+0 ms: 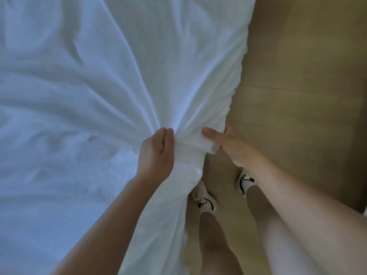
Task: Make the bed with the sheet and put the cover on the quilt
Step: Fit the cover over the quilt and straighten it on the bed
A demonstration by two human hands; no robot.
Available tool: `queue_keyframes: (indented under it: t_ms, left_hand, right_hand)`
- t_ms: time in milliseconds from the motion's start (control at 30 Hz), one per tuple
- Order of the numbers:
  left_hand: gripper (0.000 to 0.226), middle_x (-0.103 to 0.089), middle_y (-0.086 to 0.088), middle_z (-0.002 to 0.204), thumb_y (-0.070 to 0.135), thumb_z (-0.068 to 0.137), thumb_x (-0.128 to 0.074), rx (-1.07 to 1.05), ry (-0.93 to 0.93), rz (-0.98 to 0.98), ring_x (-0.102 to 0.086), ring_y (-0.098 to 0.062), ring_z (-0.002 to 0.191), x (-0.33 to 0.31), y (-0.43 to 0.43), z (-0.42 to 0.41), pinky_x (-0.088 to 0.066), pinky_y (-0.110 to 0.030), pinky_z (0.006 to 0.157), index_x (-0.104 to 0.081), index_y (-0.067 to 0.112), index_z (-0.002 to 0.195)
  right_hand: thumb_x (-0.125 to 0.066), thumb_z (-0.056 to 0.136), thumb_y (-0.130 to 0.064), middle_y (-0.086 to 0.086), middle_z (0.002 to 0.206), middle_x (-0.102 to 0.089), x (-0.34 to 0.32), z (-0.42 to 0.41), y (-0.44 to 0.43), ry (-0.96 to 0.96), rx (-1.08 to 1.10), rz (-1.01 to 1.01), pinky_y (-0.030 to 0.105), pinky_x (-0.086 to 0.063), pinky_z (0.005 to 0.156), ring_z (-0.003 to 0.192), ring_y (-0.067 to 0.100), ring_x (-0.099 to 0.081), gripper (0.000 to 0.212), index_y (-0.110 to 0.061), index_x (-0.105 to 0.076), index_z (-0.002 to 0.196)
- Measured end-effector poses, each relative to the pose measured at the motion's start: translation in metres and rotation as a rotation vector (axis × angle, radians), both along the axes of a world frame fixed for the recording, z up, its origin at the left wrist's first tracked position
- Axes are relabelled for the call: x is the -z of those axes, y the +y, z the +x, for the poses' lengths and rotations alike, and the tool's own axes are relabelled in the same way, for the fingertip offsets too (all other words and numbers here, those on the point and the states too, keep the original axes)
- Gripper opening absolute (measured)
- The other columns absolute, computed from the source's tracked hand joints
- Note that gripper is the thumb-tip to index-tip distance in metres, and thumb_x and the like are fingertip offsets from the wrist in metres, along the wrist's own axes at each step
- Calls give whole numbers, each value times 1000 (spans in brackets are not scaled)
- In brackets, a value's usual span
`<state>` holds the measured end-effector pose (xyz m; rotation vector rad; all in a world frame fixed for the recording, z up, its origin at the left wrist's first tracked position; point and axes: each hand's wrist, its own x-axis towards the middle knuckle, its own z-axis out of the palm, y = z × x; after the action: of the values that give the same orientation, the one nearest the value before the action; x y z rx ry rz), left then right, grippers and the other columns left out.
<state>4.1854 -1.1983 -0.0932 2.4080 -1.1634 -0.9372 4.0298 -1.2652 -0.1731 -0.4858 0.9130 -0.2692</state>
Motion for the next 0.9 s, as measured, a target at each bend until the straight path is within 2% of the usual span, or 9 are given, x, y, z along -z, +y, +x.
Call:
queue_keyframes:
  t_ms: [67,200,267,333,400,467,667,767,900]
  left_hand:
    - [42,-30,6,45,30,90,-42,22,-88,101,-33,-15,53,-13,29,36,-22,-34,50,-32,20,51]
    - [41,-37,-6,54,22,96,-42,-69,-285,146,-39,-27,65,-21,43,85,-23,-36,58,-37,13,57]
    - [42,-35,-2,54,25,99,-38,36,-328,145,-34,-28,62,-17,38,79,-22,-33,59,-33,14,59]
    - [41,-35,1,56,28,100,-36,104,-364,97,-34,-28,62,-13,36,69,-24,-33,60,-29,15,62]
    - [31,-41,3,66,31,99,-39,140,-338,-6,-43,-29,70,-4,41,64,-28,-33,64,-37,14,73]
    - [32,-51,-2,83,41,92,-41,234,-279,-71,-51,-31,85,4,54,57,-34,-35,74,-52,10,91]
    - [59,-59,-6,112,60,73,-52,724,-341,133,-57,-29,103,32,116,51,-43,-42,89,-61,15,110]
    - [37,-65,-3,84,44,74,-45,742,-412,176,-66,-28,78,46,140,64,-51,-40,68,-68,17,85]
    - [33,-61,-3,68,29,85,-42,694,-323,-52,-60,-27,61,47,144,69,-48,-33,56,-66,11,71]
  right_hand:
    - [-76,69,-24,-10,111,-65,-1,13,17,-30,-87,-39,16,-54,77,97,2,-64,54,-26,-53,118]
    - [-91,42,-53,-10,131,-56,8,58,55,117,-246,-171,36,-51,96,118,10,-55,115,-29,-35,141]
    - [-88,47,-55,-11,125,-59,15,77,65,192,-136,-177,37,-50,96,114,10,-57,102,-28,-44,135]
    - [-83,67,-39,-9,111,-65,12,89,68,266,71,-124,31,-51,91,106,12,-61,59,-24,-57,118]
    - [-72,82,-22,-13,93,-64,-6,84,66,369,252,-138,14,-50,74,93,9,-63,23,-24,-60,103]
    - [-67,85,-19,-15,87,-66,-21,61,69,464,355,-215,8,-48,59,78,1,-64,12,-25,-63,95]
    - [-77,77,-30,-4,76,-62,5,13,89,652,424,-36,20,-48,56,75,19,-62,21,-16,-62,80]
    - [-80,72,-35,-3,85,-66,27,37,95,576,411,71,31,-52,73,83,19,-65,27,-21,-63,87]
    - [-75,78,-25,-5,99,-70,24,48,138,321,243,124,21,-54,65,85,9,-69,32,-23,-62,108]
